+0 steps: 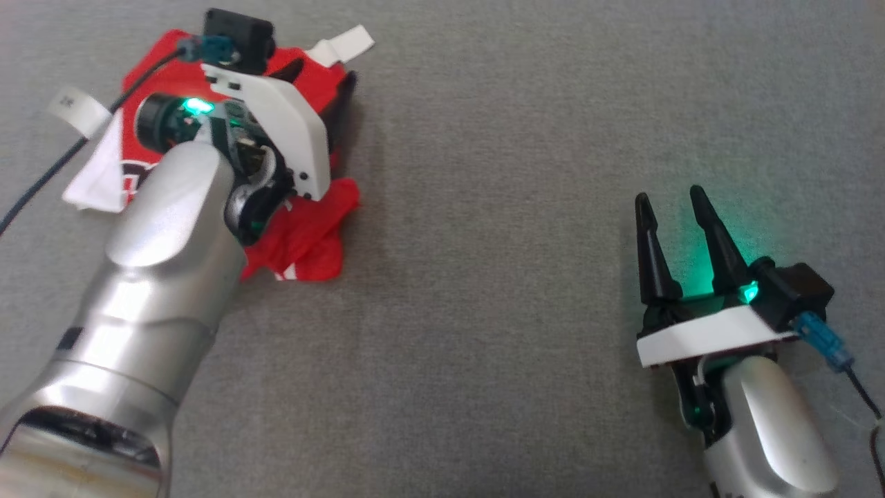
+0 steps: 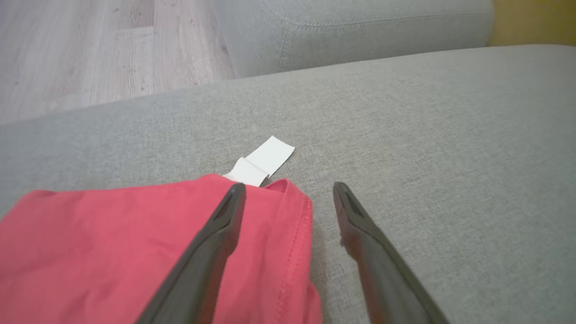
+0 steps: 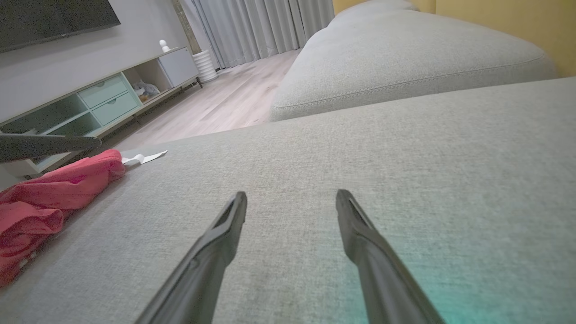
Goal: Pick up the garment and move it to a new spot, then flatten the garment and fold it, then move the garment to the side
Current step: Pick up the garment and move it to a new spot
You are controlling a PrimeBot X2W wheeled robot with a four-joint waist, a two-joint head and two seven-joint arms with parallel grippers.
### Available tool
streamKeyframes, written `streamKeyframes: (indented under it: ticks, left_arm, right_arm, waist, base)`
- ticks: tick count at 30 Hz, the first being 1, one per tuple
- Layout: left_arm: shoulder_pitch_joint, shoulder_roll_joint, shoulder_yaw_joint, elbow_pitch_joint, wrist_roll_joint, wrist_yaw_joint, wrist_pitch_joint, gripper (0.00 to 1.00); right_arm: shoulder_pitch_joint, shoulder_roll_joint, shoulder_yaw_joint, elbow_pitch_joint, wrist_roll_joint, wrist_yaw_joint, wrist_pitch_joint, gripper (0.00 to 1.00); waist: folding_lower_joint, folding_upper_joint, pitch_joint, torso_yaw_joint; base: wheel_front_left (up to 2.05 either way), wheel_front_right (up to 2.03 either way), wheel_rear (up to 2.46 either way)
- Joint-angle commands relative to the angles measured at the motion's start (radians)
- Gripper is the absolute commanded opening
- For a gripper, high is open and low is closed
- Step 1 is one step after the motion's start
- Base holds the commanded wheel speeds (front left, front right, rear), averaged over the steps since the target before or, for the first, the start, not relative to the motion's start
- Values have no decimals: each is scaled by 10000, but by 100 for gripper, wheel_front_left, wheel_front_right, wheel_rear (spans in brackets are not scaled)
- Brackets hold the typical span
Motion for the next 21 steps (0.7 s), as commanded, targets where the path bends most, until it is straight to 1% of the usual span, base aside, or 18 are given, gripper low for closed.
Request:
streamKeyframes:
  ticks: [1, 4, 7, 9, 10, 16, 21]
  left_arm:
    - [-588, 461, 165, -176, -220, 18, 108, 100]
    - [-664, 618, -231, 42, -606, 17, 369, 100]
    - [-785, 727, -421, 451, -877, 17, 312, 100]
    - [-837, 706, -510, 632, -1013, 17, 298, 38]
    - [-886, 718, -512, 704, -1047, 16, 168, 1]
    - [-1287, 700, -410, 961, -1073, 16, -1285, 0]
    - [-1536, 682, -234, 773, -1194, 16, -2895, 0]
  right_arm:
    - [-275, -28, 274, -265, 88, -7, -109, 100]
    - [-343, -28, 253, -258, 118, -7, -109, 100]
    - [-426, -28, 237, -210, 126, -7, -109, 100]
    - [-465, -28, 230, -175, 138, -7, -109, 100]
    - [-480, -28, 226, -162, 148, -7, -109, 100]
    - [-452, -28, 236, -41, 189, -7, -109, 100]
    - [-282, -28, 221, 55, 307, -7, -109, 100]
  waist:
    - [-2, 0, 225, -218]
    - [-2, 0, 290, -281]
    - [-2, 0, 306, -314]
    - [-2, 0, 283, -318]
    - [-2, 0, 265, -315]
    - [-2, 0, -76, -279]
    - [-2, 0, -745, -303]
  base:
    - [0, 0, 0]
    - [0, 0, 0]
    - [0, 0, 0]
    - [0, 0, 0]
    - [0, 0, 0]
    - [0, 0, 0]
    - [0, 0, 0]
